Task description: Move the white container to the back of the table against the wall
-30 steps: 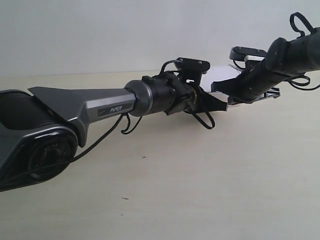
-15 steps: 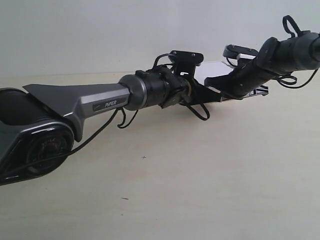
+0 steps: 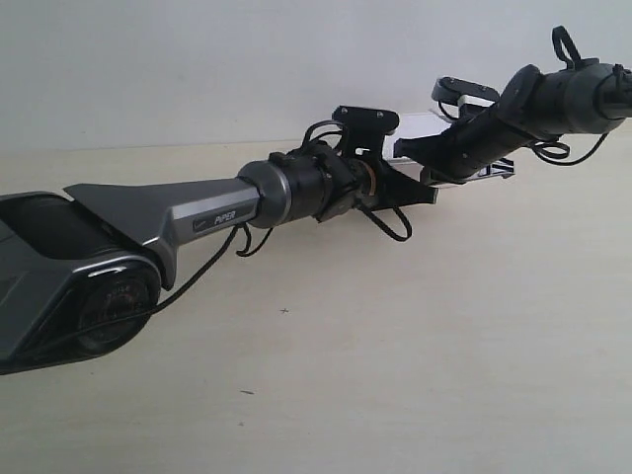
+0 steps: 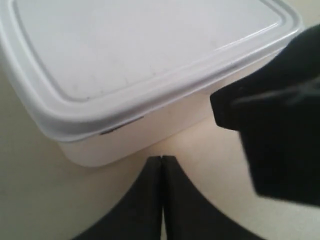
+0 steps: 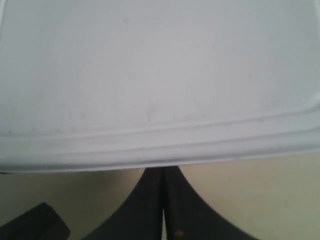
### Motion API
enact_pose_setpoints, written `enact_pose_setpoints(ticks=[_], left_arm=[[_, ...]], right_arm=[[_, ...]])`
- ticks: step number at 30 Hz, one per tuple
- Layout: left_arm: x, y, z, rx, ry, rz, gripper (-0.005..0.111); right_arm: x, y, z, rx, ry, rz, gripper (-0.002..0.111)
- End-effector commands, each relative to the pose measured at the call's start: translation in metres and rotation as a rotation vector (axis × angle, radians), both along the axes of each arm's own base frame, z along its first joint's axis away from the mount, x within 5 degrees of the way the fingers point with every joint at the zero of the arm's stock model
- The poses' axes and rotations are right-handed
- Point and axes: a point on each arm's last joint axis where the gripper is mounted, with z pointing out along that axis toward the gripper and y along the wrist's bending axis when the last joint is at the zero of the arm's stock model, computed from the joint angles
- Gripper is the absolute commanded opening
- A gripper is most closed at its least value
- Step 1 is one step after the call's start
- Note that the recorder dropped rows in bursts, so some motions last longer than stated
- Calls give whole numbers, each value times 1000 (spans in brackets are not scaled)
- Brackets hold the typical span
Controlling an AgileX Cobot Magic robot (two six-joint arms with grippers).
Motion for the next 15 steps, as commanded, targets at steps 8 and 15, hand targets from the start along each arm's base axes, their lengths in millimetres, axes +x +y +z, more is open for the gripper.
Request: enact_pose_setpoints(ticks=[8, 15], left_arm=[[10, 2, 16, 28, -65, -17, 0], [10, 2, 16, 89, -93, -59, 0]], right_arm=[[18, 2, 1, 12, -24, 18, 0], [27, 4, -2, 38, -44, 11, 0]])
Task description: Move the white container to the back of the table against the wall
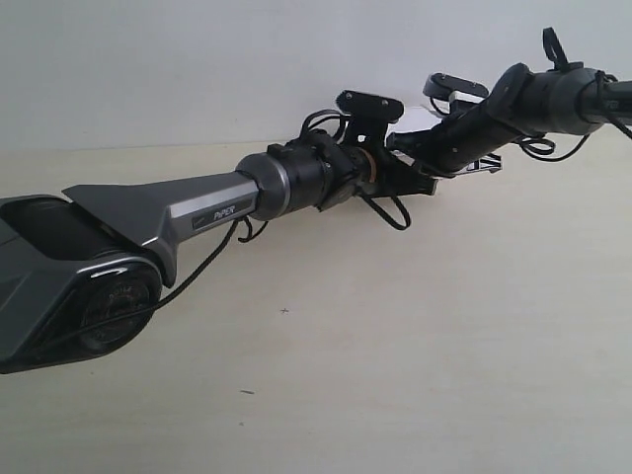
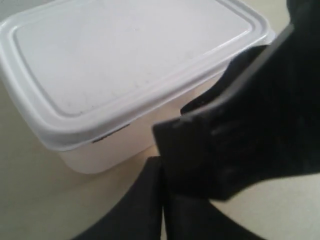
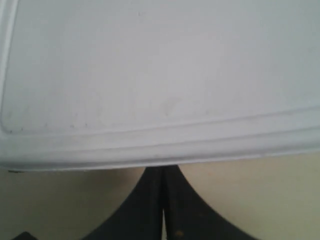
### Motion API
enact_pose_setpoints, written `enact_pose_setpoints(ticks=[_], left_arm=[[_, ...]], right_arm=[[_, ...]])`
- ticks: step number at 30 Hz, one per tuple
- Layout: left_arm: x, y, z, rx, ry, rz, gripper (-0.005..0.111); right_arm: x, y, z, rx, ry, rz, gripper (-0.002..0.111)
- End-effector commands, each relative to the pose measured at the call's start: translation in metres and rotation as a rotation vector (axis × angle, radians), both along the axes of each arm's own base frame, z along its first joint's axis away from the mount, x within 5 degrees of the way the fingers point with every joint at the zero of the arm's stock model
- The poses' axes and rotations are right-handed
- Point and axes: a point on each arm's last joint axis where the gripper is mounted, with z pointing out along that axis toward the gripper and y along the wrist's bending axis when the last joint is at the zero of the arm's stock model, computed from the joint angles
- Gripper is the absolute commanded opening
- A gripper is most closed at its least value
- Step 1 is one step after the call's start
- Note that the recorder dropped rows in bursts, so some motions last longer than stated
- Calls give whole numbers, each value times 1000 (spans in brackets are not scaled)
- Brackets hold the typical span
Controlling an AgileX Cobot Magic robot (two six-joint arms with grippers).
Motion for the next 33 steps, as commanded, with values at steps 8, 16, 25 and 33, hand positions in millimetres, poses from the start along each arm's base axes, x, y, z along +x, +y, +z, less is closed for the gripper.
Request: enact_pose_setpoints(ticks=[8, 16, 25, 33], left_arm=[[1, 3, 4, 106, -31, -47, 0], [0, 2, 3, 135, -30, -60, 0], [-1, 2, 3, 148, -32, -67, 0], [0, 2, 3, 148, -34, -69, 0]], right_arm=[[18, 2, -2, 13, -47, 14, 0], [23, 14, 7, -16, -113, 52, 0], [24, 13, 7, -19, -132, 41, 0], [26, 9, 6, -78, -150, 36, 0]])
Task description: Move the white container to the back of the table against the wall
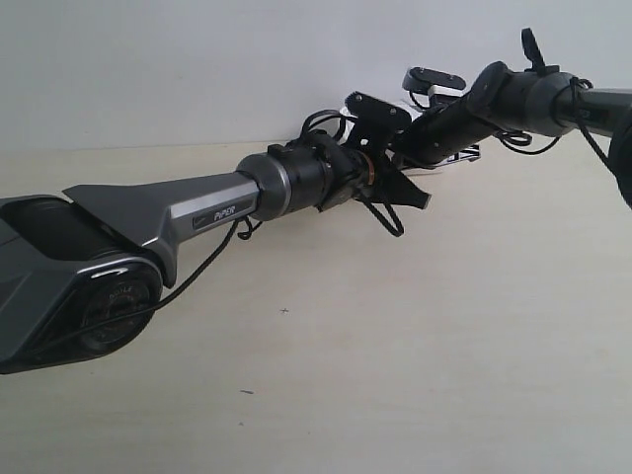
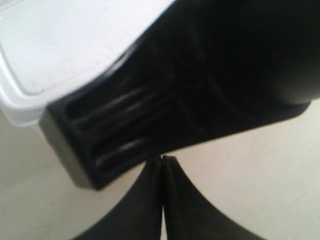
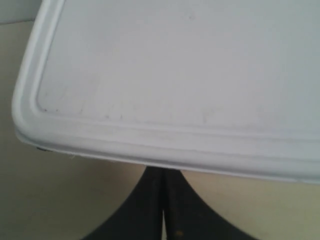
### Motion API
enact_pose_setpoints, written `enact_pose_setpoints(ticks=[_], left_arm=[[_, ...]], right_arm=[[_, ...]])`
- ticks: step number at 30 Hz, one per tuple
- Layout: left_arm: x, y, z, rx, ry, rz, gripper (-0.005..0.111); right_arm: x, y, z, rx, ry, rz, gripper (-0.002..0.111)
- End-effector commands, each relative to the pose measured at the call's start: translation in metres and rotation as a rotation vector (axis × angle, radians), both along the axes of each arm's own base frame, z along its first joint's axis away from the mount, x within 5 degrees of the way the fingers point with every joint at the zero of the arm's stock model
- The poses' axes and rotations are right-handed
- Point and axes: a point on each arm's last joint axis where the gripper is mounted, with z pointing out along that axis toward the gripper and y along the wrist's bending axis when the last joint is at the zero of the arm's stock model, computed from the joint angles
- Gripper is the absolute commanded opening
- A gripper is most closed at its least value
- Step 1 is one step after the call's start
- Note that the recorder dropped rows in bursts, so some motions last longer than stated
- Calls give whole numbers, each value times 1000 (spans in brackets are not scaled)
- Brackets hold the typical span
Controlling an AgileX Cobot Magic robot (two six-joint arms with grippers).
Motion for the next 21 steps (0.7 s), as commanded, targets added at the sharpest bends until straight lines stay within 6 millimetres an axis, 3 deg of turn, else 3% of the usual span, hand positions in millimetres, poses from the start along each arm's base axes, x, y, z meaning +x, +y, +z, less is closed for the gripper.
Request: enact_pose_setpoints(ticks=[1, 11, 15, 18, 21], left_arm=[[1, -1, 6, -1, -12, -3, 0], [1, -2, 7, -11, -24, -10, 0], [0, -1, 5, 14, -10, -7, 0], [-7, 1, 7, 124, 61, 15, 0], [-16, 3, 40, 195, 85, 30, 0]], right_arm=[[8, -8, 6, -75, -92, -39, 0], [12, -12, 8, -80, -121, -96, 0], [5, -10, 6, -84, -40, -67, 0], [-6, -8, 21, -87, 62, -20, 0], [-19, -8, 57, -94, 124, 30, 0]])
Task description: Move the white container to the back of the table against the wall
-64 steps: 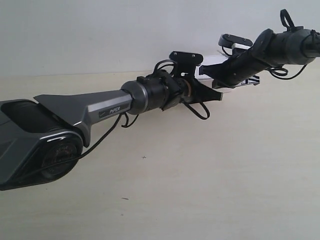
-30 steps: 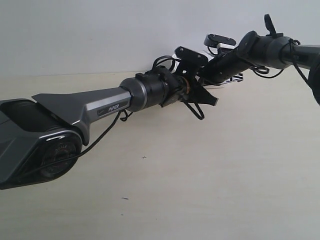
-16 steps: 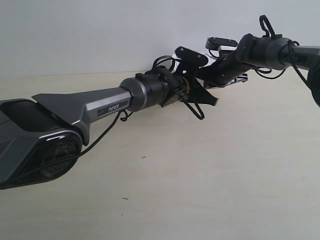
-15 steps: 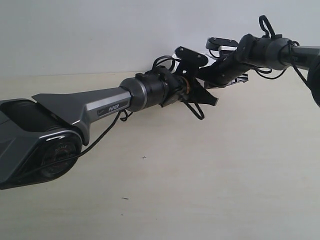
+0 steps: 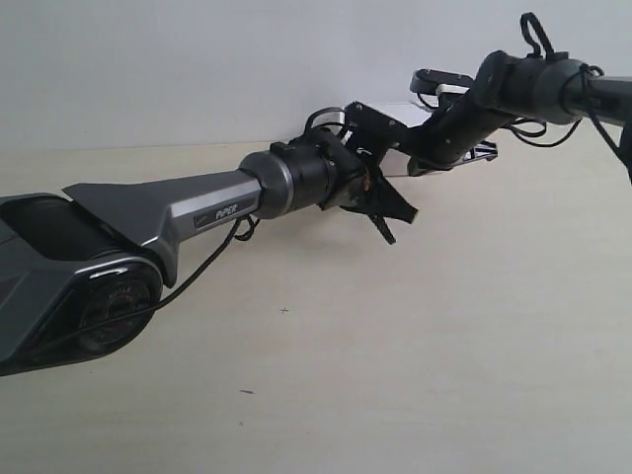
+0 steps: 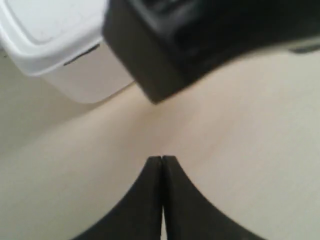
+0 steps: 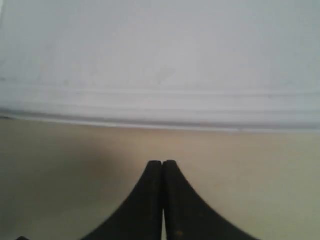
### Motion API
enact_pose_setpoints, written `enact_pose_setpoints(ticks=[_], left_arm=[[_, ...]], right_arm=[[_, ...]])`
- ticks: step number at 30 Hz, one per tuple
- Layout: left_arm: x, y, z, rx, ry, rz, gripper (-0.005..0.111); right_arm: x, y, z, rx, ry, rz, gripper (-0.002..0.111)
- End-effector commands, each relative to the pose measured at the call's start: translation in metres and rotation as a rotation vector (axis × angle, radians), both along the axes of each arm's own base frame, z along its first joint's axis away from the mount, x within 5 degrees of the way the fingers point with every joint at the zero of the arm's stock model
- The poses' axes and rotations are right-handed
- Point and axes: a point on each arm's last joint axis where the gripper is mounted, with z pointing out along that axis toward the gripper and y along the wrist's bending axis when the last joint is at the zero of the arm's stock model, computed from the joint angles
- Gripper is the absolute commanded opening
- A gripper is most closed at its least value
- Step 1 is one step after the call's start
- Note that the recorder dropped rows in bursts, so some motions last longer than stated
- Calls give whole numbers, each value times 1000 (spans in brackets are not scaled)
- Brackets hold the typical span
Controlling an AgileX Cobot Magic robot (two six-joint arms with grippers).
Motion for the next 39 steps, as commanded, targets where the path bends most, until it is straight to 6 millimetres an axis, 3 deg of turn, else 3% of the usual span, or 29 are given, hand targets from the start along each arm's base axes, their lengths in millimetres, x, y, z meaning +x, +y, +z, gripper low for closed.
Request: enact_pose_setpoints(ticks=[1, 4, 6, 12, 14, 16, 17, 18, 19, 20, 23, 24, 25, 28, 30, 33, 39], left_arm=[[-13, -5, 56, 55, -1, 9, 0], [-33, -19, 103, 65, -45, -37, 0], [-45, -29, 122, 60, -64, -63, 0], [-83, -44, 154, 106, -105, -139, 0], [-98, -44, 162, 113, -116, -145, 0], [-120, -37, 183, 92, -152, -157, 0], [-143, -27, 207, 39, -205, -184, 0], [-192, -1, 245, -64, -306, -252, 0], [-236, 31, 277, -169, -404, -304, 0], [-271, 68, 291, -241, -452, -316, 0], [-323, 128, 292, -314, -503, -294, 0], [-347, 157, 276, -340, -500, -278, 0], [-360, 172, 265, -363, -500, -269, 0], [-392, 205, 232, -470, -487, -256, 0], [-401, 217, 218, -495, -516, -246, 0], [-398, 226, 220, -574, -540, -123, 0], [-396, 229, 215, -715, -422, 6, 0]], right_arm=[[-16, -2, 58, -3, 40, 51, 0], [-42, -7, 104, -14, 6, 61, 0], [-60, -11, 126, -18, -49, 54, 0], [-138, -27, 181, -26, -253, 6, 0], [-165, -33, 198, -13, -335, -26, 0], [-196, -39, 215, -2, -417, -45, 0], [-222, -43, 227, 19, -461, -56, 0], [-267, -50, 244, 49, -542, -70, 0], [-306, -56, 254, 62, -622, -76, 0], [-343, -62, 260, 79, -699, -83, 0], [-402, -71, 259, 120, -817, -99, 0], [-430, -75, 249, 130, -861, -94, 0], [-445, -77, 240, 141, -874, -93, 0], [-476, -81, 207, 187, -888, -108, 0], [-480, -82, 191, 190, -911, -121, 0], [-475, -83, 179, 209, -915, -154, 0], [-475, -82, 169, 219, -831, -150, 0]])
